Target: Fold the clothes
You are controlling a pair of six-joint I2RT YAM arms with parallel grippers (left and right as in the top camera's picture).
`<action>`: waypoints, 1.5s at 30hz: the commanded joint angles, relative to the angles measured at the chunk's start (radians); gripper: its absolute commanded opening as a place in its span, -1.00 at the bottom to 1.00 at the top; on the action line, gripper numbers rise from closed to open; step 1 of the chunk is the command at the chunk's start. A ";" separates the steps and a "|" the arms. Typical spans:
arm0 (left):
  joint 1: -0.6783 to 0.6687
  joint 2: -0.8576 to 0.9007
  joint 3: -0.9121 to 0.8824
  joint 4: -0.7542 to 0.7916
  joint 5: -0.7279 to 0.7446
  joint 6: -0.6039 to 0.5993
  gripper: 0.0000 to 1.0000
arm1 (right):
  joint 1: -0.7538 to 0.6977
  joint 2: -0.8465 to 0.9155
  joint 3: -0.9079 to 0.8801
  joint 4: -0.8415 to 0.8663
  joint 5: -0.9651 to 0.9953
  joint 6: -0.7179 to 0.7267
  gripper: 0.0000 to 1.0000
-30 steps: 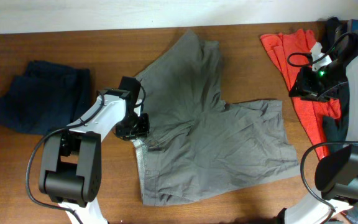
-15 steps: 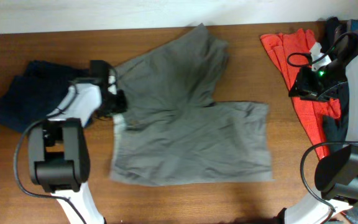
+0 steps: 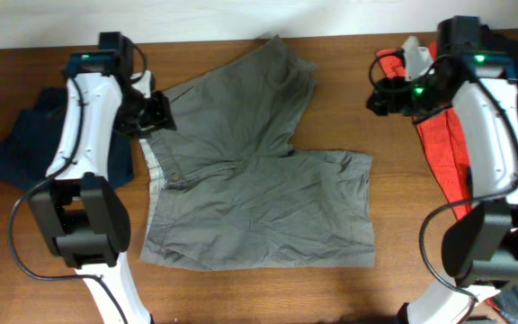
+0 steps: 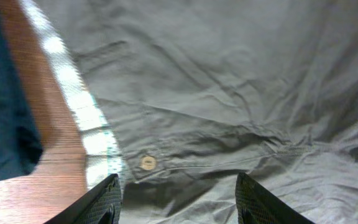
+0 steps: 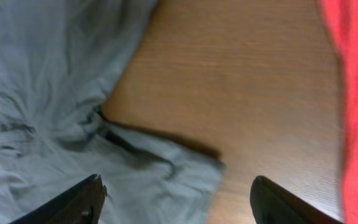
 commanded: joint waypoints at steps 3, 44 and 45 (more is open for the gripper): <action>-0.081 -0.005 -0.003 -0.004 -0.029 0.016 0.18 | 0.051 0.174 -0.039 0.195 -0.227 0.071 0.65; -0.208 0.312 -0.003 0.061 -0.136 0.016 0.17 | 0.200 0.494 -0.039 0.715 -0.126 0.335 -0.92; -0.208 0.312 -0.003 0.061 -0.136 0.016 0.16 | 0.197 0.494 -0.039 0.714 -0.126 0.335 -0.92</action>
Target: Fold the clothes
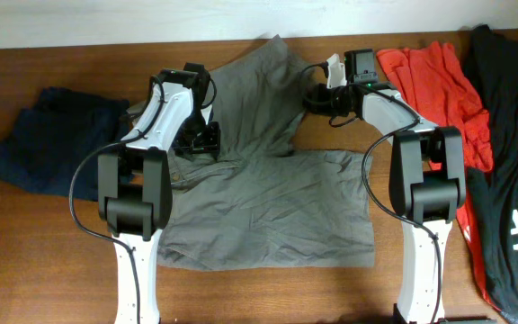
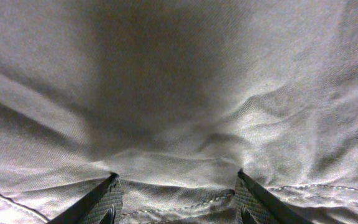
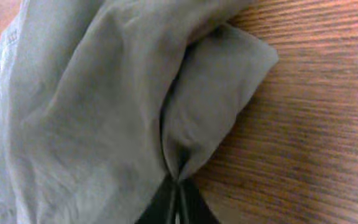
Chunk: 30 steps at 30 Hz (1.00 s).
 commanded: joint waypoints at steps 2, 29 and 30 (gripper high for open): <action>0.001 0.045 -0.003 0.000 -0.010 0.013 0.16 | -0.009 0.010 0.002 -0.020 0.012 -0.001 -0.92; 0.001 0.045 -0.003 0.008 -0.011 0.013 0.17 | -0.176 -0.204 0.010 -0.473 0.362 0.013 -0.25; 0.001 0.045 -0.003 0.010 -0.011 0.013 0.17 | -0.176 -0.198 0.010 -0.461 0.338 0.013 -0.25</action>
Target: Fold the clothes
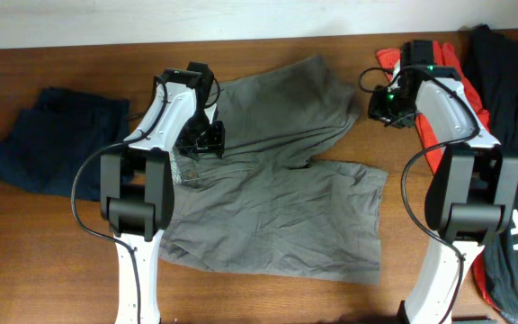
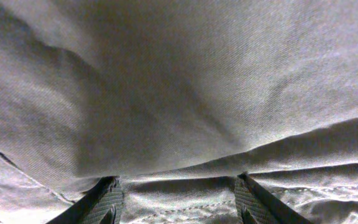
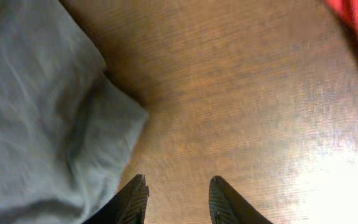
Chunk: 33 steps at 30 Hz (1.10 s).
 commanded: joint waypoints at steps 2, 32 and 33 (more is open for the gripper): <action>0.014 0.045 -0.010 0.004 -0.038 0.013 0.17 | 0.003 0.036 0.006 0.034 -0.076 0.016 -0.25; 0.014 0.045 -0.010 0.003 -0.038 0.013 0.17 | -0.095 0.045 0.006 -0.157 0.043 0.122 -0.92; 0.014 0.045 -0.010 0.003 -0.039 0.013 0.17 | -0.115 0.034 0.006 -0.174 0.042 0.117 -0.92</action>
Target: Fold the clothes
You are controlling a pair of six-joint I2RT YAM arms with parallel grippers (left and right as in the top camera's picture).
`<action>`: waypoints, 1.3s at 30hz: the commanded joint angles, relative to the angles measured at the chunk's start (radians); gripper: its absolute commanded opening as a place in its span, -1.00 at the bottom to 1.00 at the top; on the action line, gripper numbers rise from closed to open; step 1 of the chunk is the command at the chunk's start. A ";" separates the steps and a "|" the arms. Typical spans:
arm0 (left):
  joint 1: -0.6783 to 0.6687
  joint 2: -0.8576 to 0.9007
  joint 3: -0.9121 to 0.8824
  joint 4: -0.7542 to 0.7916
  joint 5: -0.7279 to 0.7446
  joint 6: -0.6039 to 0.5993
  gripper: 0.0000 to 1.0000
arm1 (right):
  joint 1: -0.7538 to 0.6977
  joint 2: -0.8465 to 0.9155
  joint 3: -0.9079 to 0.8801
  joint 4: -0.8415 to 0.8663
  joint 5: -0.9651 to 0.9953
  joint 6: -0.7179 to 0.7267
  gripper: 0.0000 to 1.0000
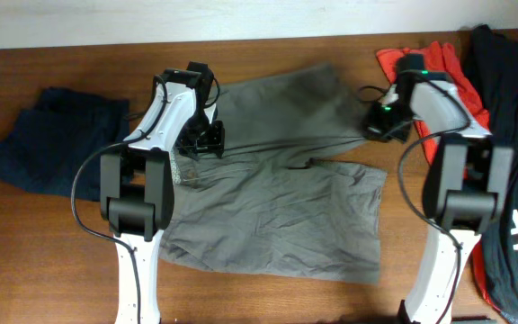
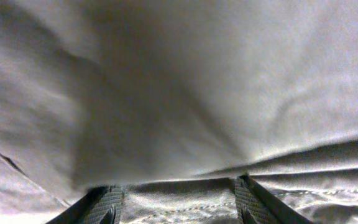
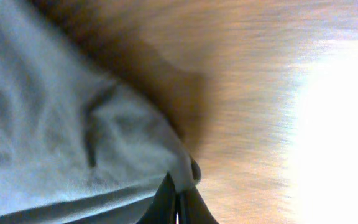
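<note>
The grey shorts (image 1: pixel 277 207) lie flat mid-table, the upper leg (image 1: pixel 286 103) stretched out to the right above the lower leg. My left gripper (image 1: pixel 200 137) is open and rests on the cloth near the waistband. In the left wrist view grey cloth (image 2: pixel 185 93) fills the picture, with the left gripper (image 2: pixel 179 202) spread wide on it. My right gripper (image 1: pixel 374 124) is at the upper leg's right hem corner. The right wrist view shows the right gripper (image 3: pixel 179 202) shut on that corner of the cloth (image 3: pixel 104 137).
A navy garment (image 1: pixel 43 148) lies bunched at the left. A red garment (image 1: pixel 439 63) and a black one (image 1: pixel 511 135) lie at the right, close behind my right arm. Bare wood table (image 1: pixel 268 297) shows along the front edge.
My right gripper was open over bare wood just beyond the hem corner; now it is lower, to the left, and shut on that corner. The left gripper and shorts have not moved.
Both grippers were first open and off the shorts, whose upper leg pointed up and away. Then the left sat open on the cloth and the right was shut on the leg's hem. Later the leg lay swung rightward with the right gripper open; now it grips the corner again.
</note>
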 commanded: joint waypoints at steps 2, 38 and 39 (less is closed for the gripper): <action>0.014 0.045 -0.010 0.002 -0.037 0.013 0.17 | -0.086 -0.064 -0.012 -0.045 0.113 0.024 -0.93; 0.017 -0.336 0.204 -0.441 -0.105 0.030 0.26 | -0.082 -0.715 -0.014 -0.628 0.185 -0.167 -0.13; 0.017 -0.354 0.196 -0.441 -0.104 0.026 0.26 | -0.067 -0.728 -0.019 -0.632 0.185 -0.167 -0.13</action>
